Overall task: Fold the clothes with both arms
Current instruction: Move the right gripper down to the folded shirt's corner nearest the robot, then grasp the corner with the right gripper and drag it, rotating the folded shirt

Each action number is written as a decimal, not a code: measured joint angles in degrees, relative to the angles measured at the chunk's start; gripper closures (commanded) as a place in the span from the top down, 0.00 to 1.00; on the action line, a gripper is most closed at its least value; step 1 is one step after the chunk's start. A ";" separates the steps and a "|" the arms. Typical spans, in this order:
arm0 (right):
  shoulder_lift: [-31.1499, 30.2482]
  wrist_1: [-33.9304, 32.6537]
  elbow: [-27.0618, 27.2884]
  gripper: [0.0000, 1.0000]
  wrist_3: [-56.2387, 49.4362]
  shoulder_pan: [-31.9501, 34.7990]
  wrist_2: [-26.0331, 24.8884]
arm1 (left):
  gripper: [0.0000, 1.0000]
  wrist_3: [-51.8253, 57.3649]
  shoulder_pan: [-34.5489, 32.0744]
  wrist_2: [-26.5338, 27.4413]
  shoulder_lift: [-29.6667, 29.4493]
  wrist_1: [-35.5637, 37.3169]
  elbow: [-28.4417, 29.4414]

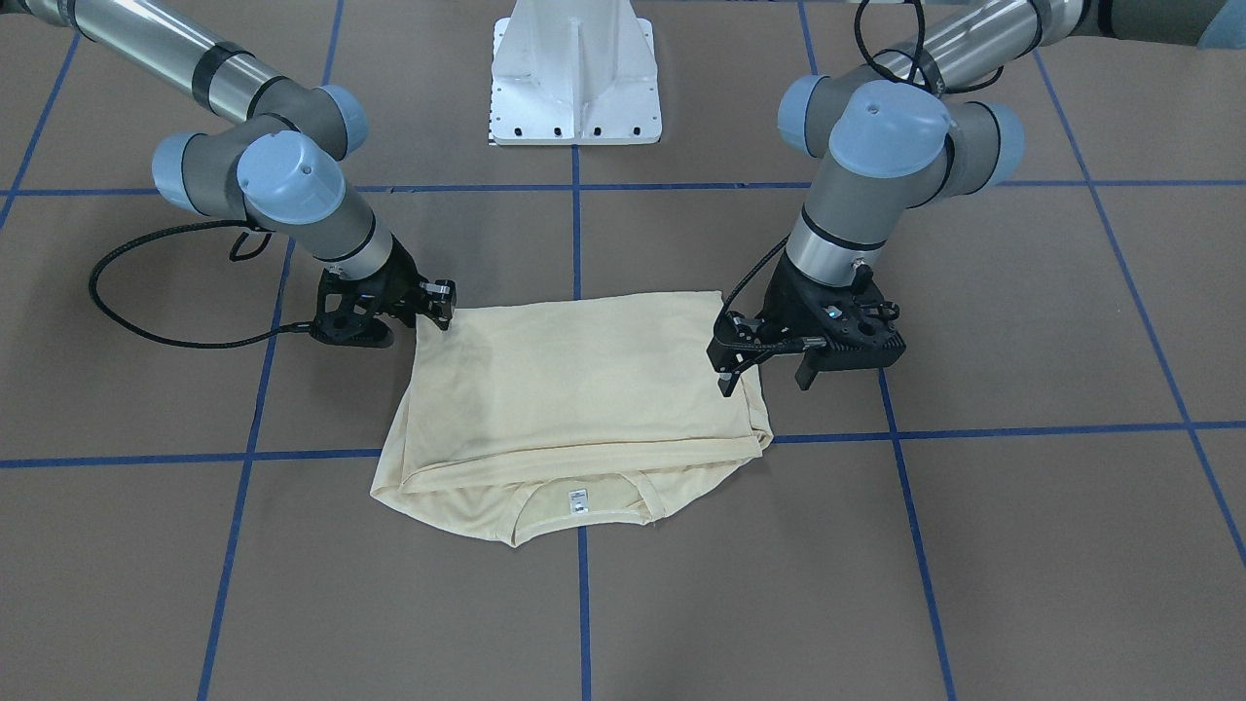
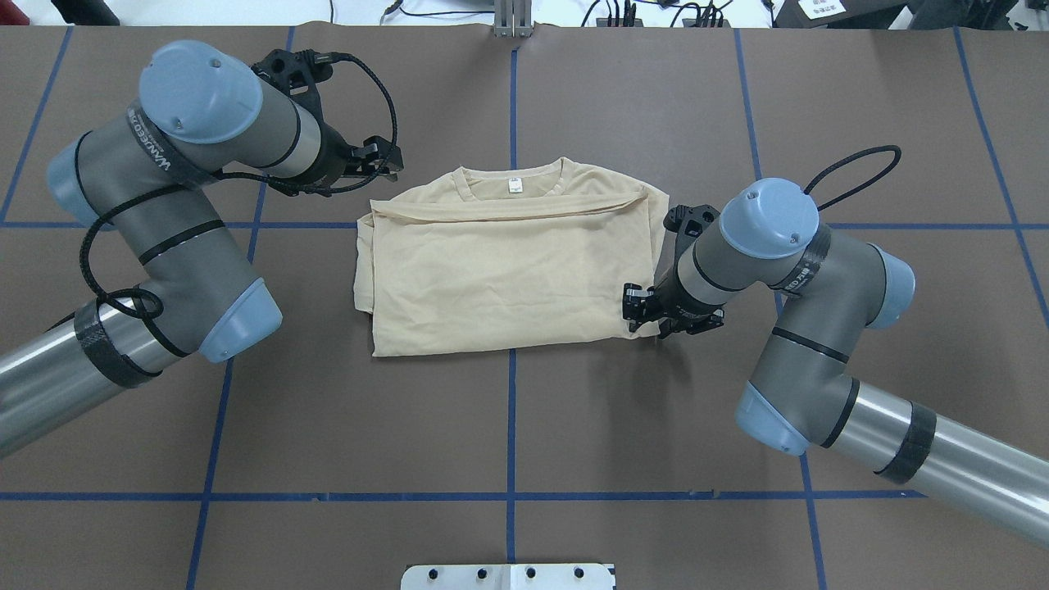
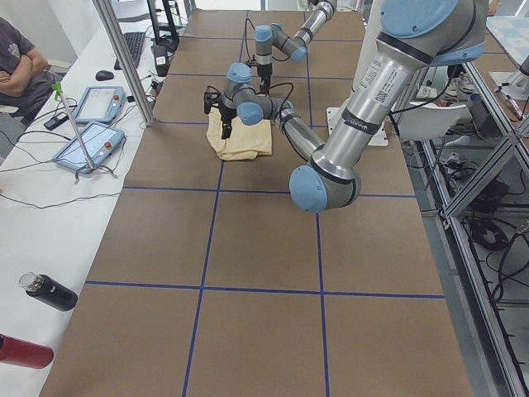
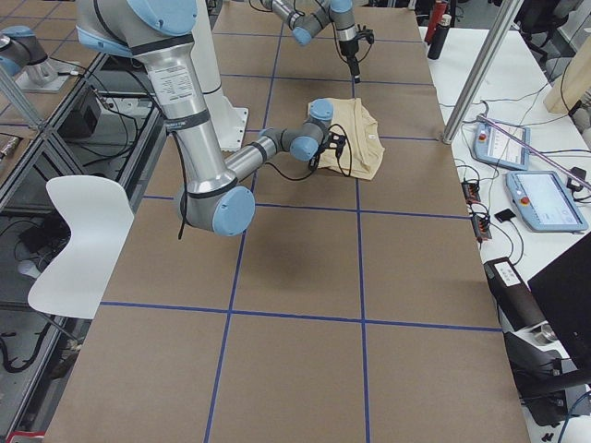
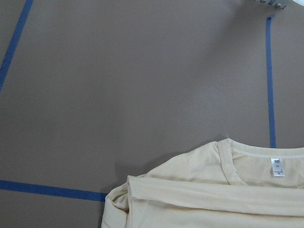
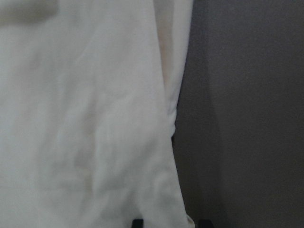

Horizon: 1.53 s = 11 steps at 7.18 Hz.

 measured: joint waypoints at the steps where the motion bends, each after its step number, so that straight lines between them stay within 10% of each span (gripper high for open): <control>1: -0.15 -0.01 0.44 0.00 0.00 -0.12 -0.02 | 1.00 0.00 0.00 0.00 0.00 0.00 0.04; 5: -2.90 -0.08 2.97 0.00 -0.76 -0.19 0.69 | 1.00 0.00 0.00 0.00 -0.07 0.00 0.05; 11: -22.60 -0.38 22.34 0.00 -0.03 -2.98 6.41 | 1.00 0.00 0.00 0.15 -0.17 0.00 -0.07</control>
